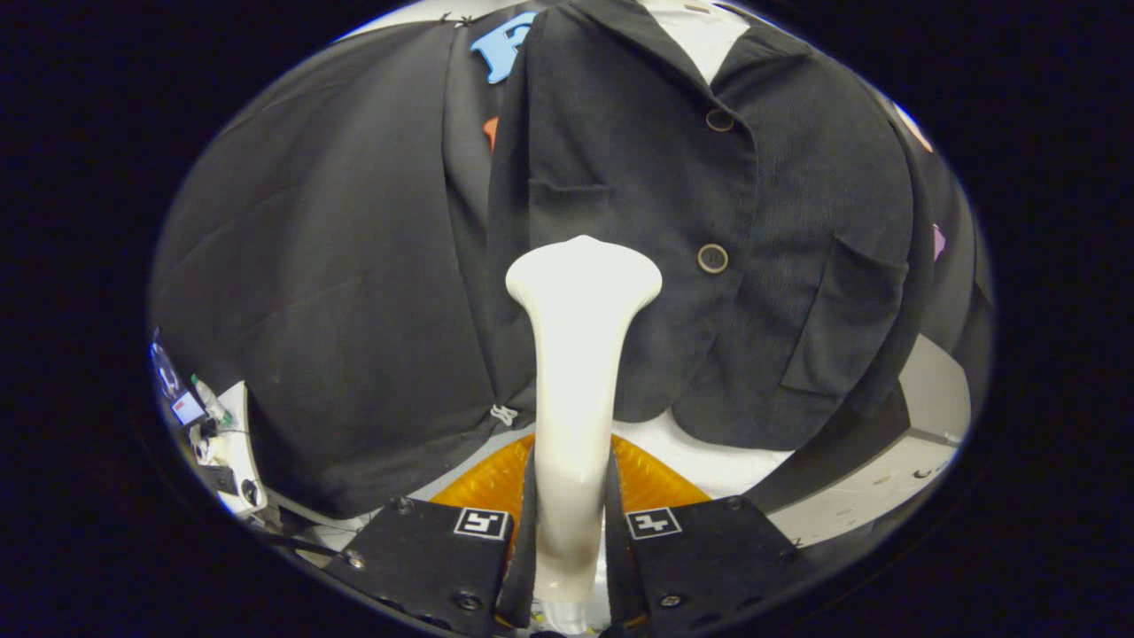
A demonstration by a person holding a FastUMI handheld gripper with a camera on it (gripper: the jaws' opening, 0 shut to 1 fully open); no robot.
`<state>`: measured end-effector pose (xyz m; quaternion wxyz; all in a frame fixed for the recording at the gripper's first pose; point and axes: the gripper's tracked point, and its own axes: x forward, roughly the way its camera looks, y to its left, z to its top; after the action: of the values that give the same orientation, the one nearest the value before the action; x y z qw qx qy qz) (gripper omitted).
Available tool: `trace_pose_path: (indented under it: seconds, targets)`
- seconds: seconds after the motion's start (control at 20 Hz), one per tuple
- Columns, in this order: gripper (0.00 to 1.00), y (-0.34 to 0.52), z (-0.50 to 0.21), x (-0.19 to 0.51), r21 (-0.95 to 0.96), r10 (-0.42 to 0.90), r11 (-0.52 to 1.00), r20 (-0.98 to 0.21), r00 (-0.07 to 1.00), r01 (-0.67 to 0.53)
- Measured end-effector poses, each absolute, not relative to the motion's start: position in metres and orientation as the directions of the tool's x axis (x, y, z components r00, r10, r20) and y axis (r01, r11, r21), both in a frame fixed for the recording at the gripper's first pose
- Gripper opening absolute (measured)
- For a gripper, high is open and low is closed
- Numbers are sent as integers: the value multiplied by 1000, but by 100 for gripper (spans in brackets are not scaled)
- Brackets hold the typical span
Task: Iron the clothes twice with a garment steamer, once on the left side and once on the right side.
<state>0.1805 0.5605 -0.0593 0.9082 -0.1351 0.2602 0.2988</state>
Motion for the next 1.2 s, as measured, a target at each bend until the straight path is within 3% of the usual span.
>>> trace_pose_path:
  seconds: [0.7, 1.2]
  targets:
    - [35, 512, -55, 173, -43, 474, 808, -544, 693, -587]
    - [35, 338, -11, 174, 51, 408, 899, -457, 790, -434]
